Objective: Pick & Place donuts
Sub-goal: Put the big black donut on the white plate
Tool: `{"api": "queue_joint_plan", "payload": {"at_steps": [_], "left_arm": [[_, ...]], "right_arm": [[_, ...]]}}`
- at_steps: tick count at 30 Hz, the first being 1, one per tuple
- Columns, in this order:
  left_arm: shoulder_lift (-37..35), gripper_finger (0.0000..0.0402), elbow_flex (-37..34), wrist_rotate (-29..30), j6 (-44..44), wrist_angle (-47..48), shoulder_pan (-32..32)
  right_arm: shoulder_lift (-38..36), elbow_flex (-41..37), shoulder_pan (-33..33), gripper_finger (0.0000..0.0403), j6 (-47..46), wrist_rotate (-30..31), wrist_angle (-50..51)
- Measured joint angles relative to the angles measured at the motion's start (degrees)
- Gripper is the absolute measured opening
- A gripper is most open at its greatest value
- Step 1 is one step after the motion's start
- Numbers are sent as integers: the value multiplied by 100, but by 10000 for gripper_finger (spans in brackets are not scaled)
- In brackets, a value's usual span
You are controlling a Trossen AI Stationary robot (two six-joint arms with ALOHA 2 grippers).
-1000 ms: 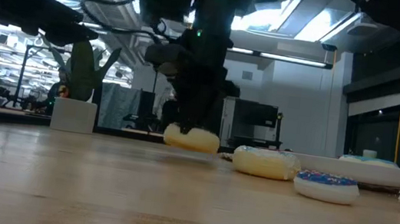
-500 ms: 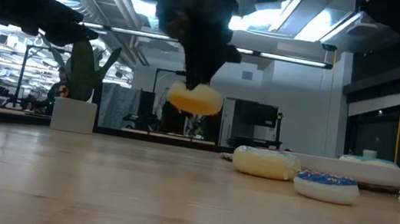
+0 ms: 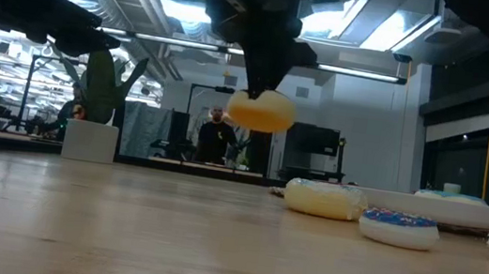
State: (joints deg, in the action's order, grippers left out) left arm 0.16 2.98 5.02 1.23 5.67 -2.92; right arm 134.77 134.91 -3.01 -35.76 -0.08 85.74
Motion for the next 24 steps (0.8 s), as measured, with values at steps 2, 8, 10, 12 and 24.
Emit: {"api": "queue_joint_plan", "payload": {"at_steps": [2, 8, 10, 12, 24], "left_arm": [[0, 353, -2, -2, 0, 0, 0], [-2, 353, -2, 0, 0, 0, 2], [0, 353, -2, 0, 0, 0, 2], [-2, 354, -2, 0, 0, 0, 2], [0, 353, 0, 0, 0, 0, 2]], "right_arm": [[-29, -2, 0, 57, -1, 33, -5], [-45, -2, 67, 57, 112, 40, -6], [-47, -2, 117, 57, 161, 49, -5], [-47, -2, 170, 57, 198, 118, 3], [-677, -927, 376, 57, 471, 352, -119]]}}
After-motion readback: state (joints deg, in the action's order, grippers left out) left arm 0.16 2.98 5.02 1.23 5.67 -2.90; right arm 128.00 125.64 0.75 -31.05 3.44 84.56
